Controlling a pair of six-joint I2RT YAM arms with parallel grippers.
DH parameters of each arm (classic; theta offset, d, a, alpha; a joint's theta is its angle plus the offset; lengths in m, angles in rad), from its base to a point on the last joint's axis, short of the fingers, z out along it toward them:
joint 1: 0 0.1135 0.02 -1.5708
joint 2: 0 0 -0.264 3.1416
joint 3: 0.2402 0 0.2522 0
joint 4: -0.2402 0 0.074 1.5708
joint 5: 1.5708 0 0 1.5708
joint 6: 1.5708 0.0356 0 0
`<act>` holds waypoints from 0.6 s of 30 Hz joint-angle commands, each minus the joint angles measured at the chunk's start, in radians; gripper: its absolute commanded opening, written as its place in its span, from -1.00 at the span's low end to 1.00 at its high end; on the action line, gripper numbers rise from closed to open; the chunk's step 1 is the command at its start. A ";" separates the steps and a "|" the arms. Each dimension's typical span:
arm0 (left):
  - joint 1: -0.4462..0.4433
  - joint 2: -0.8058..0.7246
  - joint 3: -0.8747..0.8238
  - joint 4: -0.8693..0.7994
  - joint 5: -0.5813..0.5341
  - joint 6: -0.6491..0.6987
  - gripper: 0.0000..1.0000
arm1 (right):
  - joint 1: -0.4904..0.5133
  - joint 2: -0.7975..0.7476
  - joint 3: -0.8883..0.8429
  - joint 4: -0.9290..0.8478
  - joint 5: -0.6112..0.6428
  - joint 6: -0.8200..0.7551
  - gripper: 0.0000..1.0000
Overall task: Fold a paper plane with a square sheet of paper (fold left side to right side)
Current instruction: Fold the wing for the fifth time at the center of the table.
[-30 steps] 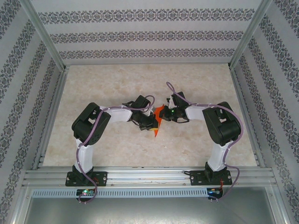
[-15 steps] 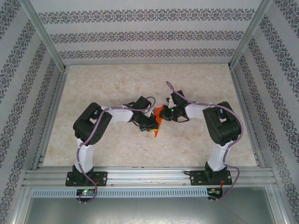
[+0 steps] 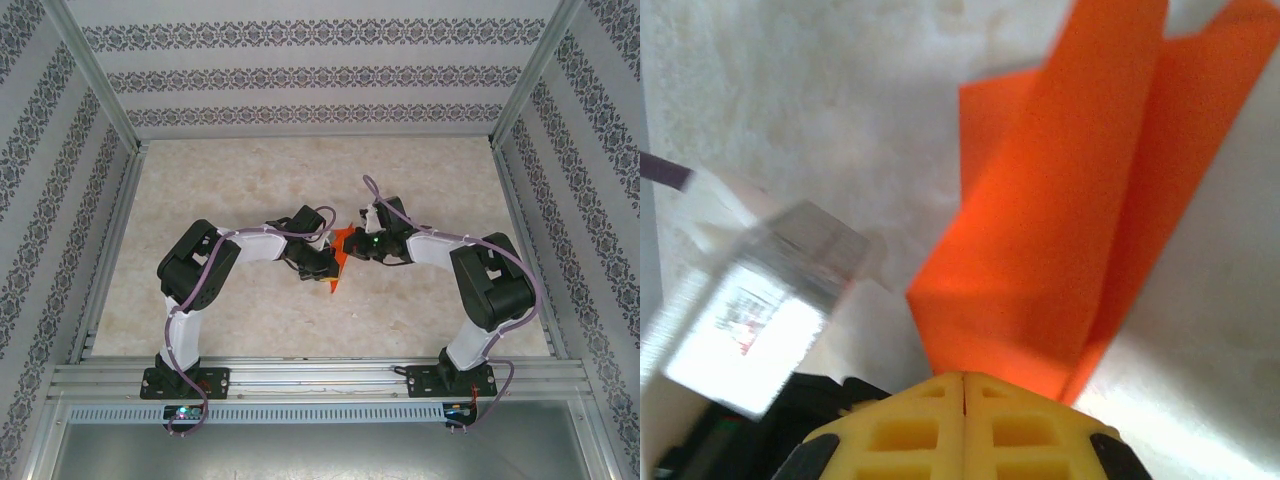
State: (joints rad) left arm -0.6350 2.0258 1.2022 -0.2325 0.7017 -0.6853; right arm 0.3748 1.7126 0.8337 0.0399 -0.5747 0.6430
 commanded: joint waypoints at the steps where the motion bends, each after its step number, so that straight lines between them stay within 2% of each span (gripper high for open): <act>1: -0.008 0.015 -0.031 -0.176 -0.100 0.049 -0.95 | -0.010 -0.025 -0.028 0.056 -0.040 -0.032 -1.00; 10: -0.008 0.002 -0.041 -0.208 -0.108 0.072 -0.95 | 0.012 -0.017 -0.055 0.128 -0.070 -0.022 -1.00; 18: -0.008 0.004 -0.039 -0.212 -0.111 0.074 -0.95 | 0.032 0.053 -0.027 0.181 -0.070 0.000 -1.00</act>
State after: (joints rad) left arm -0.6350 2.0090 1.2018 -0.2939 0.6827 -0.6338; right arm 0.3977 1.7374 0.7837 0.1768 -0.6231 0.6323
